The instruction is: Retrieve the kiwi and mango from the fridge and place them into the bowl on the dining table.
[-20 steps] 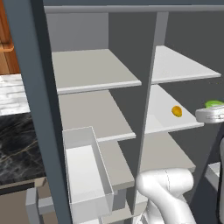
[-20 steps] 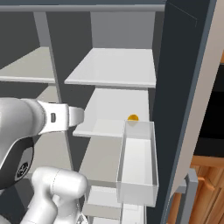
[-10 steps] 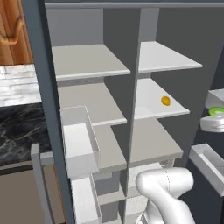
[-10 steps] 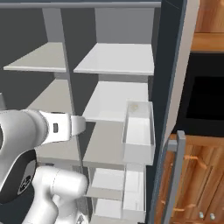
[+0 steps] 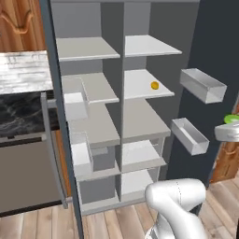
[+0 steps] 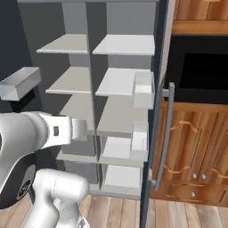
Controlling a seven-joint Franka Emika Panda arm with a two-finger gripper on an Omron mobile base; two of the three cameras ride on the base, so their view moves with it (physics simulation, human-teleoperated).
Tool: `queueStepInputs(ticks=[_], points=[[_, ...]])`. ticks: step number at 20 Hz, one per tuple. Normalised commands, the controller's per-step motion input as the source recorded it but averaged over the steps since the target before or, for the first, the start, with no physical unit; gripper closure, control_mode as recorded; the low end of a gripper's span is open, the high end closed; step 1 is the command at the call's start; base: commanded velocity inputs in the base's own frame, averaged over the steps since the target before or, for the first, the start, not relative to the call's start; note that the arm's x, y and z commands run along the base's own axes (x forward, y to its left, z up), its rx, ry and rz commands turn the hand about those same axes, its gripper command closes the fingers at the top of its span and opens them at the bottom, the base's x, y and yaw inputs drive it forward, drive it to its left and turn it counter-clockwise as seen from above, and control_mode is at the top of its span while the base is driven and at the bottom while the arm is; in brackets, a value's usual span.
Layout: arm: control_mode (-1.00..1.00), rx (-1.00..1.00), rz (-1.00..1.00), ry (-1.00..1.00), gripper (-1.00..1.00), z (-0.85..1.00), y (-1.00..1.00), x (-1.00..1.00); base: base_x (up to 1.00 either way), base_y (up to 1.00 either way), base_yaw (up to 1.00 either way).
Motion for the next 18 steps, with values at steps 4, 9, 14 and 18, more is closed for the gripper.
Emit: queueStepInputs(ticks=[4, 9, 14, 18], points=[[1.0, 0.0, 0.0, 0.0, 1.0, 0.0, 0.0, 0.0, -0.78, 0.0, 0.03], [1.0, 0.0, 0.0, 0.0, 1.0, 0.0, 0.0, 0.0, -0.49, 0.0, 0.09], [1.0, 0.0, 0.0, 0.0, 1.0, 0.0, 0.0, 0.0, -0.29, -0.01, 0.19], [1.0, 0.0, 0.0, 0.0, 1.0, 0.0, 0.0, 0.0, -0.23, -0.21, 0.34]])
